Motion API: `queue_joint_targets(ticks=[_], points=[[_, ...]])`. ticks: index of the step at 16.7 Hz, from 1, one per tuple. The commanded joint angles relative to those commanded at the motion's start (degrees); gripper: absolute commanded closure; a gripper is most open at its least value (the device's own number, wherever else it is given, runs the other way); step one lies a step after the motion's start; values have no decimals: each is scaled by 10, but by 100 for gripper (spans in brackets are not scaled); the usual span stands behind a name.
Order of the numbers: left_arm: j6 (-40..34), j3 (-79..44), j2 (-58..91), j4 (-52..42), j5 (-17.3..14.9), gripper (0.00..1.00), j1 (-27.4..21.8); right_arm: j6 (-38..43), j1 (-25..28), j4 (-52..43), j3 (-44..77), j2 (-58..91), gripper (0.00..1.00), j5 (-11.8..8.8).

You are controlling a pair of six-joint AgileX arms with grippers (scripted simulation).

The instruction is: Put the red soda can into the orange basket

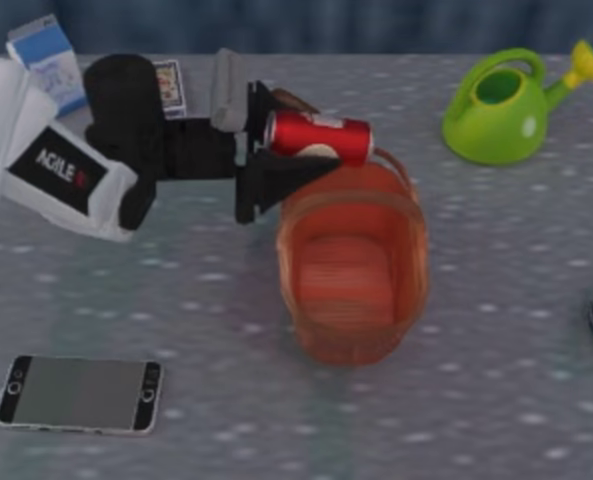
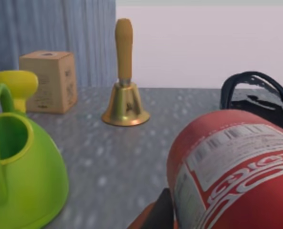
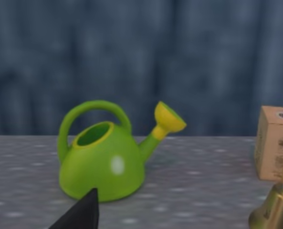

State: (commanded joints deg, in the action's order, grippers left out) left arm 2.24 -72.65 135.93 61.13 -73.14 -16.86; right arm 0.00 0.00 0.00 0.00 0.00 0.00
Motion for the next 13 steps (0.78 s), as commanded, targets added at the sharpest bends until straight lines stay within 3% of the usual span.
queue_joint_targets(ticks=[10, 13], points=[[0, 0, 0, 0, 0, 2, 0, 0, 0, 0, 0, 0, 0, 0], [0, 0, 0, 0, 0, 0, 0, 0, 0, 0, 0, 0, 0, 0]])
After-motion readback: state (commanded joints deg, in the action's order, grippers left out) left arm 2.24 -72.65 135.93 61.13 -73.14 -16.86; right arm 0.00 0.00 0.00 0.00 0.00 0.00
